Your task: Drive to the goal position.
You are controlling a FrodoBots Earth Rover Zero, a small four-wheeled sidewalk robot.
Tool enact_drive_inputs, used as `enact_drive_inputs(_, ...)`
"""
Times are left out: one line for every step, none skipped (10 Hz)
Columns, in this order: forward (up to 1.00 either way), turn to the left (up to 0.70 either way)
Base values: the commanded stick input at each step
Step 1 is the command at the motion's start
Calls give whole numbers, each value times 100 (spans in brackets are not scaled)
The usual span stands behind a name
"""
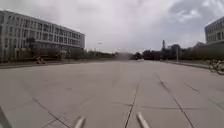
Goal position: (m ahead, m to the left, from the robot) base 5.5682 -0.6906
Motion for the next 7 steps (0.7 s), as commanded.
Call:
enact_drive_inputs(70, 0)
enact_drive_inputs(70, 0)
enact_drive_inputs(70, 0)
enact_drive_inputs(70, 0)
enact_drive_inputs(70, 0)
enact_drive_inputs(70, 0)
enact_drive_inputs(70, 0)
